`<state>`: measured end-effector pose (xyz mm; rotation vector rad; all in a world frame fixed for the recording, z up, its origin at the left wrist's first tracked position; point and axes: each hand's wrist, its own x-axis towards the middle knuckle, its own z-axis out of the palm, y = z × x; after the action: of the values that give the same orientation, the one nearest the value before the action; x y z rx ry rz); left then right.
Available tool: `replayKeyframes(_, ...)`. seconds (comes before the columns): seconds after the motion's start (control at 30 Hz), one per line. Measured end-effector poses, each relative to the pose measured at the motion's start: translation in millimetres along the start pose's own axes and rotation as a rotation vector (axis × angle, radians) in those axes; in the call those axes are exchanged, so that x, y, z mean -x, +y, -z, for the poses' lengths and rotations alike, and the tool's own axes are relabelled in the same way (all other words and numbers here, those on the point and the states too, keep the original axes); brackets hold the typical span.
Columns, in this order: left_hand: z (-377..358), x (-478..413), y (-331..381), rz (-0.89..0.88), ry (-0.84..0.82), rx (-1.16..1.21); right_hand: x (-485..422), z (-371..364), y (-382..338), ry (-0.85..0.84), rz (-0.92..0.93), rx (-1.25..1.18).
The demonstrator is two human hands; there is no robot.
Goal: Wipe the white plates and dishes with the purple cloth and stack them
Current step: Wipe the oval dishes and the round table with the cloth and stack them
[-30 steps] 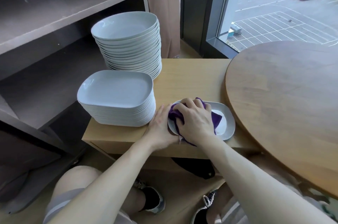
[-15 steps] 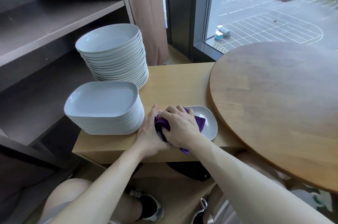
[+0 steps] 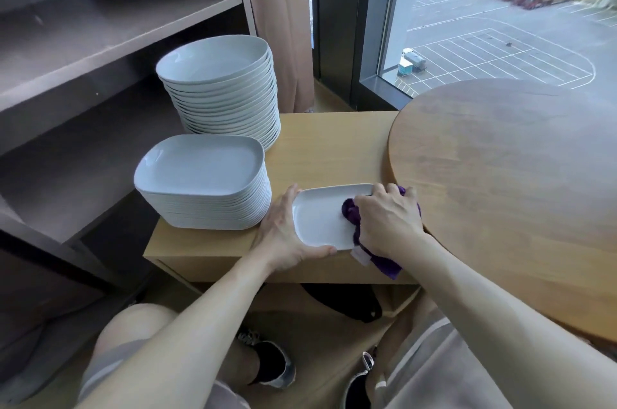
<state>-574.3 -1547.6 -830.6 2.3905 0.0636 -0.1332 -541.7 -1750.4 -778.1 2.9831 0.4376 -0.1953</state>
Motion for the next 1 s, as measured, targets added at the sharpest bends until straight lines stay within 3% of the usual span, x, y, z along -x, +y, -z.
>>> replayKeyframes(0.23, -3, 0, 0, -0.009, 0.018, -0.059, 15, 2, 13, -0.043, 0.178, -0.189)
replayKeyframes(0.5, -3, -5, -9, -0.022, -0.012, -0.041, -15, 4, -43, -0.04, 0.349, -0.307)
replayKeyframes(0.67, -5, -6, -9, -0.014, -0.015, -0.011, -34, -6, -47, 0.056, 0.273, -0.345)
replayKeyframes(0.8, -6, -7, -9, -0.068, 0.029, -0.032, -33, -15, -51, 0.184, 0.152, -0.128)
replayKeyframes(1.0, -6, -3, -10, -0.083, 0.051, -0.036, -26, -7, -19, 0.061, -0.041, 0.109)
